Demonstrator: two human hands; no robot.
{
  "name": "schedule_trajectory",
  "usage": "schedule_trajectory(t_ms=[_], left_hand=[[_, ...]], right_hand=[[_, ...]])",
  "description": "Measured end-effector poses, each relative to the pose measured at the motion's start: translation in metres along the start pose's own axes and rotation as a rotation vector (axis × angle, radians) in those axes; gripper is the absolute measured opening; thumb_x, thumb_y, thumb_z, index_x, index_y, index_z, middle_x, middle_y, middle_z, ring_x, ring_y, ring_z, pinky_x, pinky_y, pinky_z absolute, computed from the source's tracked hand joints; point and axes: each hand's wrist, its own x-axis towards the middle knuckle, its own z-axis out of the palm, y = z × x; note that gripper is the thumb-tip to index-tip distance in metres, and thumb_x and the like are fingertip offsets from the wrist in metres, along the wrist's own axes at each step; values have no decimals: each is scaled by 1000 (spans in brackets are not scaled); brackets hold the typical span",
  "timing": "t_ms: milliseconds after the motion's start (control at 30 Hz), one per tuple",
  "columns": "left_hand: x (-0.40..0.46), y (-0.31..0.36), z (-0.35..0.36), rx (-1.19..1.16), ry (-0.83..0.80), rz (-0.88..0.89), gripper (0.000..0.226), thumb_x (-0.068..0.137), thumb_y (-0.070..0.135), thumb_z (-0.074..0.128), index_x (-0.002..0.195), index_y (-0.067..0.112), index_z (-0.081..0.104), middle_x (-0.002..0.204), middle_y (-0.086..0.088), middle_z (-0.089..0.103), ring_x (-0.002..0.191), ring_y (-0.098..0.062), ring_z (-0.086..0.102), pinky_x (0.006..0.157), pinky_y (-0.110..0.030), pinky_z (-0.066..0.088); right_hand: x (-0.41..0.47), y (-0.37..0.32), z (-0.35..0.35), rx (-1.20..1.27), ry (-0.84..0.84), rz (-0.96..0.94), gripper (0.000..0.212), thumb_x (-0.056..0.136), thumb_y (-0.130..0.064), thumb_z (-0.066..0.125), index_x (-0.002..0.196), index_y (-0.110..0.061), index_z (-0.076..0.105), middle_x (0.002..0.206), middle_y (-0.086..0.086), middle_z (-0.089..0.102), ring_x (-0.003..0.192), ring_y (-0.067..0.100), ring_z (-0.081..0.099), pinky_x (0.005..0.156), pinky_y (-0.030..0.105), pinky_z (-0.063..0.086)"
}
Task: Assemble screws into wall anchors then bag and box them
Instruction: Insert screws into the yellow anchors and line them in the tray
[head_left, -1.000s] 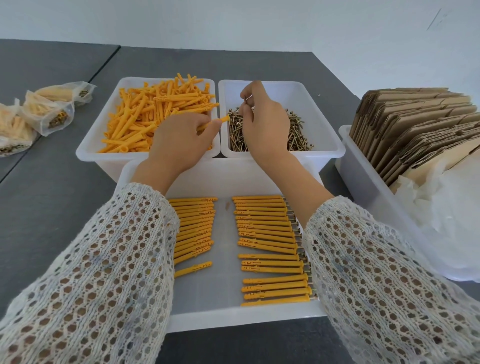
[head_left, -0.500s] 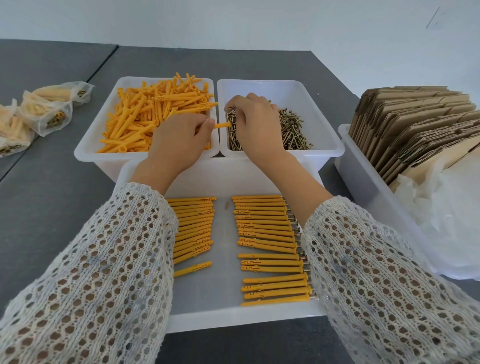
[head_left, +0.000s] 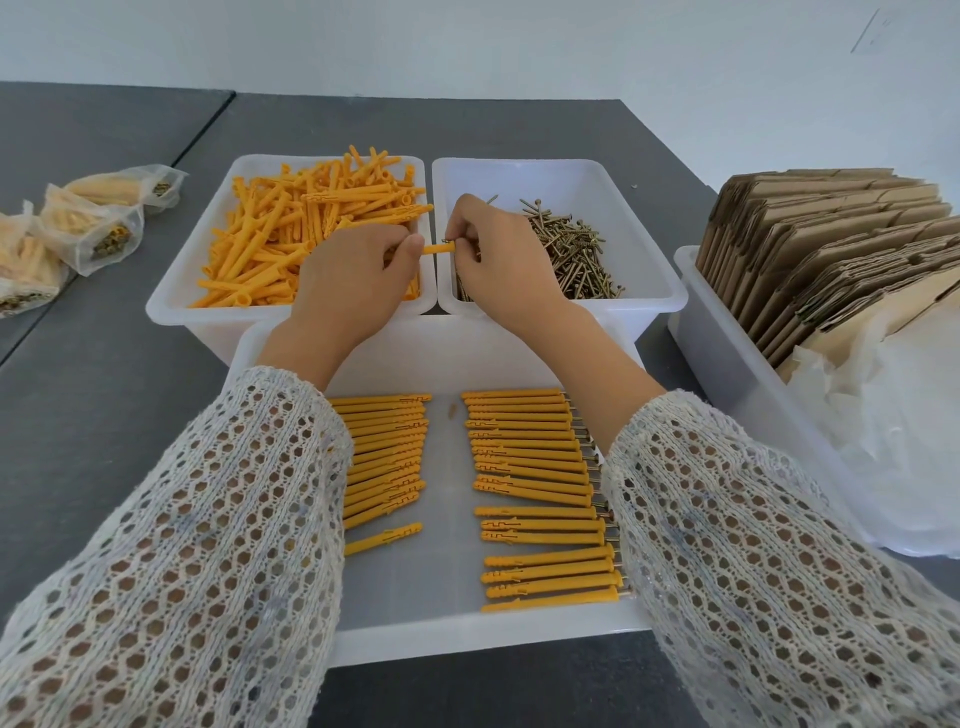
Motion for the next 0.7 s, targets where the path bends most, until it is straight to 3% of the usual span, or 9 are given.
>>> schedule_trajectory(t_ms=[300, 533, 700], left_hand=[[1, -3, 2, -5, 43, -47, 44, 105, 34, 38, 78, 7, 60, 72, -10, 61, 68, -29, 55, 53, -34, 32], [1, -5, 1, -48, -6, -9, 39, 105, 35, 41, 75, 17, 60, 61, 7, 50, 56, -9, 43, 50, -28, 23], [1, -4, 0, -38, -28, 14, 39, 105, 37, 42, 74, 20, 60, 57, 10, 46, 55, -5, 42, 49, -27, 20]], right_hand=[[0, 0, 2, -59, 61, 48, 12, 88, -9, 49, 92, -9, 60, 74, 4, 63, 66, 23, 56, 56, 35, 45], [1, 1, 3, -20, 31, 46, 5, 84, -9, 53, 85, -7, 57, 73, 3, 56, 65, 19, 48, 55, 29, 36], [1, -2, 3, -25, -2, 33, 3, 82, -6, 52, 79, -6, 50, 83, 13, 51, 71, 26, 47, 61, 35, 39]])
